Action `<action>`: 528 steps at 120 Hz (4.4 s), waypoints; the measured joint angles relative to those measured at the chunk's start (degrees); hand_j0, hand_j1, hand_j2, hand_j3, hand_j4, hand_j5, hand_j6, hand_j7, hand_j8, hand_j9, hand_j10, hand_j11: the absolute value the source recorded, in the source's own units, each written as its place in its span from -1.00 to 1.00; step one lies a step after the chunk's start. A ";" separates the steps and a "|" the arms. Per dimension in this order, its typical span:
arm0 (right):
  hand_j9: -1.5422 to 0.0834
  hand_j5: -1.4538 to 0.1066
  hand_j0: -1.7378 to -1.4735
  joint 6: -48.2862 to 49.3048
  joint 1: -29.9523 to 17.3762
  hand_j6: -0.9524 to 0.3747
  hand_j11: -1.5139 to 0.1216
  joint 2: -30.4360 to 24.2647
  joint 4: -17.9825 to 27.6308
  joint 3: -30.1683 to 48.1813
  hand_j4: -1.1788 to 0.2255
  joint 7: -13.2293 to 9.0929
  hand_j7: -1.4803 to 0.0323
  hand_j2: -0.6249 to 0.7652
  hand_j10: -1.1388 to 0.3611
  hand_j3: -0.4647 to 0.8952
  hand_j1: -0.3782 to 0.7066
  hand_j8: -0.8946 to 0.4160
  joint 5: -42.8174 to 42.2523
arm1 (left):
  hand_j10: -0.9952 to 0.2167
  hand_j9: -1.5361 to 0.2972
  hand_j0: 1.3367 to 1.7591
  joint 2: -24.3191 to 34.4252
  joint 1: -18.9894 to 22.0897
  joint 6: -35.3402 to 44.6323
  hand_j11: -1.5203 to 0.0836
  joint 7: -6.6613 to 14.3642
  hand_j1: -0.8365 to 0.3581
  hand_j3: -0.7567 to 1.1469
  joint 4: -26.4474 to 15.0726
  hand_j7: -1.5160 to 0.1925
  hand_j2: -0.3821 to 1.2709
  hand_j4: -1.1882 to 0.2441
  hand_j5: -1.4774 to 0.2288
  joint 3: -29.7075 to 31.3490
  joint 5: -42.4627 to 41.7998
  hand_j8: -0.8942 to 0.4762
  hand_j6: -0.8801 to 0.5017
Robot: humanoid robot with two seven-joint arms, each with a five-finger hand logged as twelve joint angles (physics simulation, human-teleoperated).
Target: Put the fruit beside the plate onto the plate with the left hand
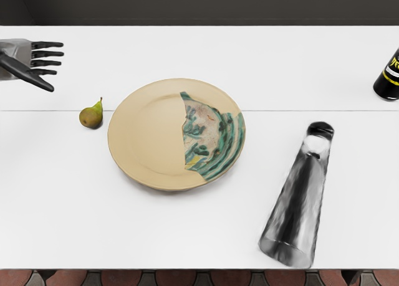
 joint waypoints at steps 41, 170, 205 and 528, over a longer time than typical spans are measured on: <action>0.86 0.82 -0.40 0.00 -0.38 0.40 0.81 0.00 -0.31 -0.09 0.64 -0.24 0.92 -0.11 0.49 -0.32 -0.89 0.33 -0.15 | 0.64 0.68 0.52 -1.13 -1.76 0.00 0.90 0.26 0.98 -0.20 -1.22 0.77 -0.54 0.66 0.73 0.39 2.94 0.30 0.27; 0.86 0.82 -0.40 0.00 -0.43 0.40 0.81 0.00 -0.37 -0.10 0.64 -0.27 0.92 -0.11 0.49 -0.32 -0.89 0.33 -0.17 | 0.64 0.68 0.52 -1.00 -30.03 8.55 0.90 21.89 0.98 -0.20 -20.22 0.77 -0.54 0.66 0.73 27.91 -4.15 0.30 0.27; 0.86 0.82 -0.40 0.00 -0.44 0.40 0.81 0.00 -0.37 -0.09 0.64 -0.27 0.92 -0.11 0.49 -0.32 -0.89 0.33 -0.17 | 0.64 0.68 0.52 -8.06 -37.54 23.78 0.90 22.32 0.98 -0.20 -24.72 0.77 -0.54 0.66 0.73 41.45 -13.23 0.30 0.27; 0.86 0.82 -0.40 0.00 -0.44 0.40 0.81 0.00 -0.37 -0.09 0.64 -0.28 0.92 -0.11 0.49 -0.32 -0.89 0.33 -0.17 | 0.40 0.47 0.52 -38.41 -23.93 58.65 0.66 22.34 0.70 -0.20 -11.23 0.56 -0.50 0.46 0.51 48.55 -6.18 0.09 0.06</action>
